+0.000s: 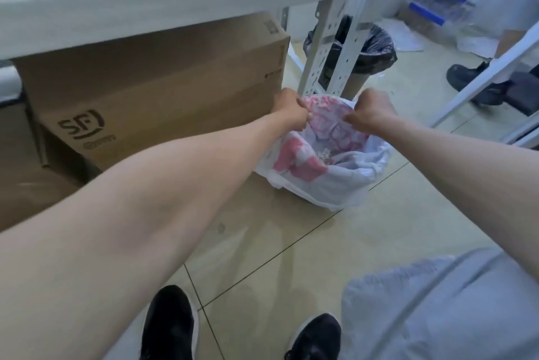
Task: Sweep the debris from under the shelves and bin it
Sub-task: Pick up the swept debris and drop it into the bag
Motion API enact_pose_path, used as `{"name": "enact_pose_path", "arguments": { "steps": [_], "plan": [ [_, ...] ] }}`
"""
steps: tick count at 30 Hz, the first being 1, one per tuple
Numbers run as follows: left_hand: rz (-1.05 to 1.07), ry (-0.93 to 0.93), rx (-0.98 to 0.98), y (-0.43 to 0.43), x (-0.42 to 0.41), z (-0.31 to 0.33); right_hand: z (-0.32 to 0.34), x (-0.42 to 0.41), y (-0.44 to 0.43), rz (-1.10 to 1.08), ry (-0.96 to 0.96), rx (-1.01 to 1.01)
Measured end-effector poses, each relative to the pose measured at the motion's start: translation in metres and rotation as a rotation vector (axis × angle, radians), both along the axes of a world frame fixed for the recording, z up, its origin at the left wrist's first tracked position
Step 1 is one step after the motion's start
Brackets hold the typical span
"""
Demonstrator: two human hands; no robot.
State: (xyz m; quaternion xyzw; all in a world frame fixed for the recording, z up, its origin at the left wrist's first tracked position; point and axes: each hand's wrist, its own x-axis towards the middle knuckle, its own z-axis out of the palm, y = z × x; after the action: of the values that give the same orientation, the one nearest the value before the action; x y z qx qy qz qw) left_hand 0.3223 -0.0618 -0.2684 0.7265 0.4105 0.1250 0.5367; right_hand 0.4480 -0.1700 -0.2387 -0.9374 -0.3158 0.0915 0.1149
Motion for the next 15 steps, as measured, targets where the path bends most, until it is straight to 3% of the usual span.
{"name": "enact_pose_path", "arguments": {
  "steps": [7,11,15],
  "plan": [
    [-0.137,-0.076,-0.165,0.014,-0.024,0.022,0.011,-0.032,0.027,0.072,-0.085,0.002],
    [0.101,-0.113,-0.05,0.038,-0.047,0.012,0.009,-0.064,0.053,0.21,-0.041,0.052],
    [0.262,0.082,0.115,0.073,-0.111,-0.037,-0.021,-0.1,0.082,0.403,0.076,0.04]
  ]
}}
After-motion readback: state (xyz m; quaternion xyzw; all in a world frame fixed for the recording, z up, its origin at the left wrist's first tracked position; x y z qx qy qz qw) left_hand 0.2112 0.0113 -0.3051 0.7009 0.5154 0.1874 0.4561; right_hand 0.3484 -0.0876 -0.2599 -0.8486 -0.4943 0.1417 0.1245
